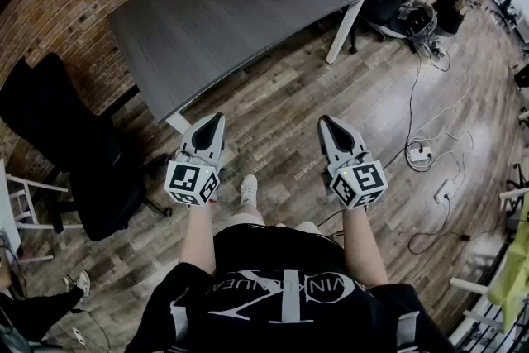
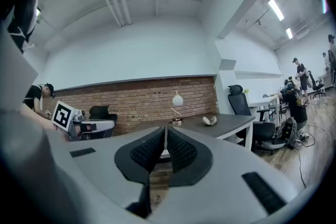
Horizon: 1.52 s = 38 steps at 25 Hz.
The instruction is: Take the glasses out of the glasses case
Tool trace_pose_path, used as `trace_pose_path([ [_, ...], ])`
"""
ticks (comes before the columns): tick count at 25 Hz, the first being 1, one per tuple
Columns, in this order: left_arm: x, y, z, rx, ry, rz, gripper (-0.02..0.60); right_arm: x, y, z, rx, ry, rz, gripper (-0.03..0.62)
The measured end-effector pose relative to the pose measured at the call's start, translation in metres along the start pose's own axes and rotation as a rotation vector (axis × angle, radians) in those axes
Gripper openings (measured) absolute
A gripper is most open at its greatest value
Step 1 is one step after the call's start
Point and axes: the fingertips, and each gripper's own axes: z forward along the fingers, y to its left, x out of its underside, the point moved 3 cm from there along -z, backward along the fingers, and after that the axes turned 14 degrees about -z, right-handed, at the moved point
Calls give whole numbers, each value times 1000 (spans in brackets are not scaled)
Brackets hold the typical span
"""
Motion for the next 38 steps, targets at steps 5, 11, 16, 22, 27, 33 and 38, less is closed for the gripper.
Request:
trace_pose_path([
  [5,-8,37,46,12,-8,-10,15,3,-16,52,5,11,2,34],
  [11,-21,72,99,55,-13,-22,15,3,-39,98,48,26,5,34],
  [16,-24,98,141,84,18,-30,15,8,-55,135,82,34,30,34],
  [22,-23,119,176,125,48,-38,15,19,-67,164,130,54,62,35],
  [27,-27,133,194,169,58,-54,15,16,-75,180,198,57,72,35],
  [33,-25,135,205,219,63,-66,15,14,-80,188,223,50,94,37],
  [38,-26,141,210,215,56,-94,15,15,-89,196,224,54,112,37],
])
